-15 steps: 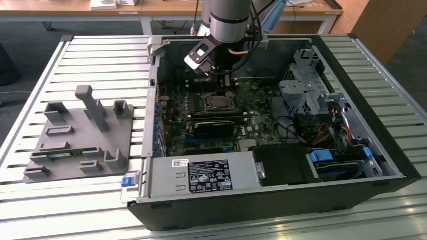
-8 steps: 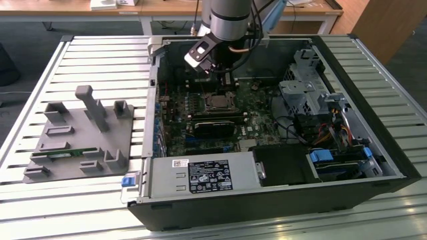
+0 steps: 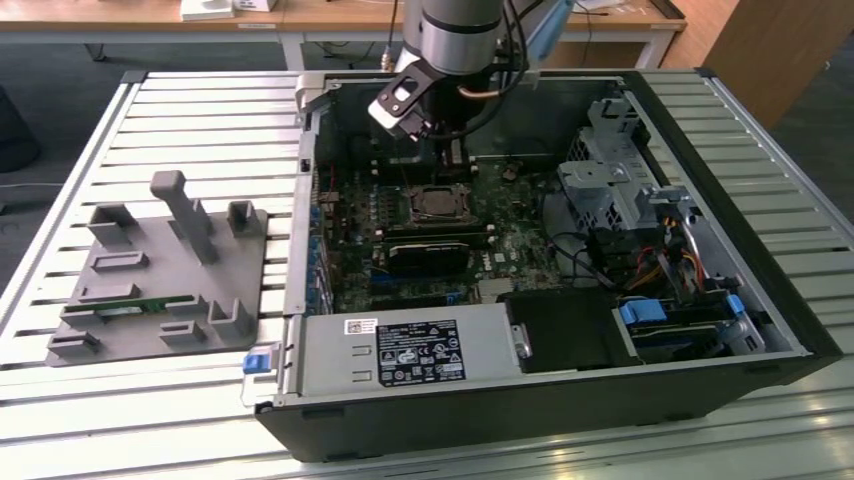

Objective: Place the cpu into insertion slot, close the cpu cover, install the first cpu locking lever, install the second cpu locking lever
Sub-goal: 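Install the first cpu locking lever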

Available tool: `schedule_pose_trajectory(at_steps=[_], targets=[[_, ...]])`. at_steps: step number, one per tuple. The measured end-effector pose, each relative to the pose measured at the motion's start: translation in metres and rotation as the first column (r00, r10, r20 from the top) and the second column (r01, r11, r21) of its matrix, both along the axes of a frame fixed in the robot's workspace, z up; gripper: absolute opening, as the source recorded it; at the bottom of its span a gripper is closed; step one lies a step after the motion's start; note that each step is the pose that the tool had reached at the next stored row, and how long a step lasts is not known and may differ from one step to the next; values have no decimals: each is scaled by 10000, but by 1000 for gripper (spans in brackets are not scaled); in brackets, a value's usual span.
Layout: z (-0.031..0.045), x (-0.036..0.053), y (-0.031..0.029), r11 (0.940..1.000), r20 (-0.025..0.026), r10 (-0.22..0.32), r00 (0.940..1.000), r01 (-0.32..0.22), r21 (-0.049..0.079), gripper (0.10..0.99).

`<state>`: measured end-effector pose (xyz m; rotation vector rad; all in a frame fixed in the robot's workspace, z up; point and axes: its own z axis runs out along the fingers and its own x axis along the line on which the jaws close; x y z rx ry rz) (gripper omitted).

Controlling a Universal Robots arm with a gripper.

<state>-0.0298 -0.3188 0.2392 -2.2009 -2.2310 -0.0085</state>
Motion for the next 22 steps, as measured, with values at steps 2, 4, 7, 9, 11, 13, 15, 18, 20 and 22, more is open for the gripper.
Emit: schedule_pose_trajectory(at_steps=[2, 4, 7, 9, 11, 13, 15, 18, 20, 22], targets=[[11, 0, 0, 10000, 0, 0, 10000, 0, -1, 106], [19, 0, 0, 10000, 0, 0, 10000, 0, 0, 106], [25, 0, 0, 10000, 0, 0, 10000, 0, 1, 106], [31, 0, 0, 10000, -1, 0, 10000, 0, -1, 106], [36, 0, 0, 10000, 0, 0, 10000, 0, -1, 106], [42, 0, 0, 10000, -1, 0, 10000, 0, -1, 106], [49, 0, 0, 10000, -1, -1, 10000, 1, -1, 106], [62, 0, 0, 10000, 0, 0, 10000, 0, -1, 106], [78, 0, 0, 10000, 0, 0, 10000, 0, -1, 106], [100, 0, 0, 10000, 0, 0, 10000, 0, 0, 106]])
